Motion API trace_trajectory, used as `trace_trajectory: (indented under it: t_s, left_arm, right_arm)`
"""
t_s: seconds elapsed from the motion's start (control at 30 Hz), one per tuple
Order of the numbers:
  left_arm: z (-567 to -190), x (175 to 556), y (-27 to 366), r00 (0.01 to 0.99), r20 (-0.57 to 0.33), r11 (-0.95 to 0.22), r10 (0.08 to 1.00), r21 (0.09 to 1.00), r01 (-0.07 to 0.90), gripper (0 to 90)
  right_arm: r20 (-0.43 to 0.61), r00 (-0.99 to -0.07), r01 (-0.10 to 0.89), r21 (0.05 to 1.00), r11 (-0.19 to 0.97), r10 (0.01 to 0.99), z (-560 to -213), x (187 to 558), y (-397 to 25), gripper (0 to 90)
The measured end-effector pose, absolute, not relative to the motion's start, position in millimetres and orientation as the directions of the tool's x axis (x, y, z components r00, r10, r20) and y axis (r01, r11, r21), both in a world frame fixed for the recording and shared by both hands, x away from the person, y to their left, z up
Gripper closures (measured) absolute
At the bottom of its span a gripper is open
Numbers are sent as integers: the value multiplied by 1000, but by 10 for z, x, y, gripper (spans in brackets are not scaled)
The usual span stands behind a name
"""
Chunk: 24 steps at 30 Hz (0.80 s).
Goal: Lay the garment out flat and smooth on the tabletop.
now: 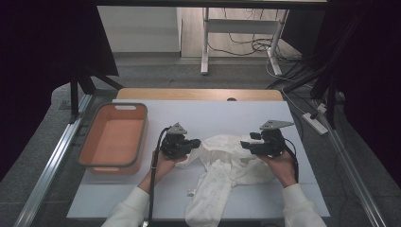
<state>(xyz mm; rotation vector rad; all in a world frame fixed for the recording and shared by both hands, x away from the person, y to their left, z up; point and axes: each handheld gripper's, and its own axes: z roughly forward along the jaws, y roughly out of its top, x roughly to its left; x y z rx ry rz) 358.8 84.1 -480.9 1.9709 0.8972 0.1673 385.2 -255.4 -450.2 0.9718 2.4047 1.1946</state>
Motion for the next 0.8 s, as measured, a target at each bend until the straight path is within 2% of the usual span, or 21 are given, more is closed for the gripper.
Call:
trace_trajectory:
  t_s: [0.5, 0.8]
  left_arm:
    - [-4776, 3649, 1050, 691, -261, -248, 675, 801, 545, 854]
    - [-4762, 3655, 1109, 679, -262, -234, 685, 804, 547, 854]
  right_arm:
    - [22, -823, 393, 743, 542, 568, -4650, 3797, -2278, 401]
    - [-21, -839, 385, 684, 619, 544, -4785, 3806, -2182, 410]
